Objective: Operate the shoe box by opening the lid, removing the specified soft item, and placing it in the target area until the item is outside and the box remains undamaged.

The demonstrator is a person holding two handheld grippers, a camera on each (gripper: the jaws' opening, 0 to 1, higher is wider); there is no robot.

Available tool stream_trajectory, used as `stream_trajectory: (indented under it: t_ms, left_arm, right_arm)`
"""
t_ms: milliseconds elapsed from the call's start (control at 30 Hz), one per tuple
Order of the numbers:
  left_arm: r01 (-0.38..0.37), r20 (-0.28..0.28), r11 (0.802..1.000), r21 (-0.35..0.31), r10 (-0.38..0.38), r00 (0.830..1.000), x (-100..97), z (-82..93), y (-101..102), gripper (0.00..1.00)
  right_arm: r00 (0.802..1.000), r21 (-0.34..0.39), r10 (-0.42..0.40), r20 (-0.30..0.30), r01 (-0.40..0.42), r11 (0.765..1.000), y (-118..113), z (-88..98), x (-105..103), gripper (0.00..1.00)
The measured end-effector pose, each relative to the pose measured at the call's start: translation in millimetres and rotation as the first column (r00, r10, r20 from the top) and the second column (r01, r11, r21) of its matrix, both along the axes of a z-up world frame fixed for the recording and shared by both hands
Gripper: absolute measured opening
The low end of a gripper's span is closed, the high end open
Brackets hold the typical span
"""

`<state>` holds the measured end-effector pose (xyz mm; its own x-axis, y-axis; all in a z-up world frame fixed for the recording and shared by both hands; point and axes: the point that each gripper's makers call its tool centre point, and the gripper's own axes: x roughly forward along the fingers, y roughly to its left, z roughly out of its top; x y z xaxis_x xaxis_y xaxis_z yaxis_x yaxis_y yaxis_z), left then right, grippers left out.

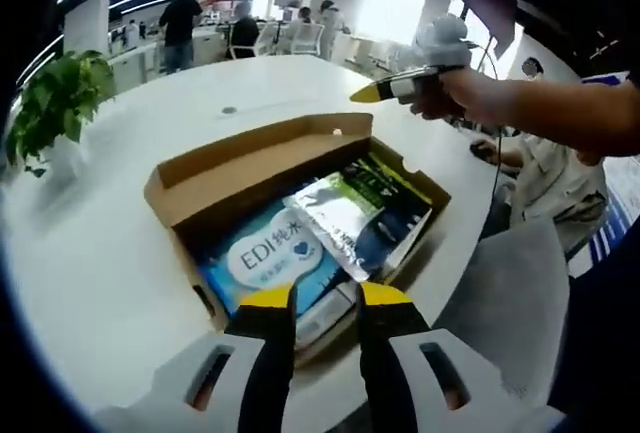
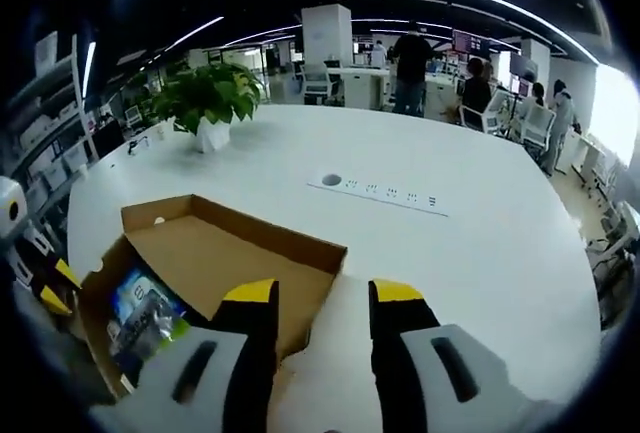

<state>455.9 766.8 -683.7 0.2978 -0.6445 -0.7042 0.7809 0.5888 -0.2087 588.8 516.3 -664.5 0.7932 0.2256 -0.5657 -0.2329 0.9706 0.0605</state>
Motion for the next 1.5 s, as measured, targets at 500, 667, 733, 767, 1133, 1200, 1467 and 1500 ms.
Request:
stream_trajectory:
  t_ms: [500, 667, 733, 767, 1133, 1200, 1467, 1500]
  left_arm:
    - [-0.074, -0.131, 0.996, -0.04, 0.068, 0.989, 10.3, -18.9, -20, 0.21]
    - [-0.062, -0.13, 0.998, -0.017, 0.059, 0.99, 16.4, -28.9, -31, 0.2]
    - [-0.064, -0.147, 0.998, -0.007, 0.062, 0.987, 17.4, -34.8, -34, 0.2]
    - [-0.06, -0.144, 0.998, -0.005, 0.058, 0.988, 18.1, -37.2, -36, 0.2]
    - [-0.083, -0.209, 0.997, -0.008, 0.079, 0.975, 17.9, -53.3, -42, 0.15]
    - [-0.089, -0.219, 0.996, -0.018, 0.083, 0.972, 18.1, -52.3, -45, 0.15]
    - [-0.069, -0.224, 0.997, -0.03, 0.06, 0.973, 18.8, -53.6, -54, 0.06]
    - [-0.07, -0.223, 0.997, -0.034, 0.06, 0.973, 19.5, -52.9, -55, 0.02]
  right_arm:
    - [1.0, 0.013, 0.027, 0.007, -0.027, 1.0, 16, 7.8, -45, 0.29]
    - [0.999, 0.024, 0.045, 0.008, -0.045, 0.999, 29, 7.9, -60, 0.28]
    - [0.999, 0.028, 0.05, 0.007, -0.051, 0.998, 32, 7.3, -65, 0.28]
    - [0.998, 0.029, 0.055, 0.004, -0.055, 0.998, 34, 6.5, -68, 0.28]
    - [0.996, 0.046, 0.084, -0.009, -0.084, 0.995, 50, 0.9, -92, 0.26]
    - [0.996, 0.051, 0.087, -0.016, -0.086, 0.995, 51, -0.8, -95, 0.26]
    - [0.994, 0.062, 0.107, -0.037, -0.105, 0.993, 58, -8.1, -102, 0.24]
    - [0.993, 0.063, 0.109, -0.041, -0.106, 0.992, 59, -9.2, -102, 0.24]
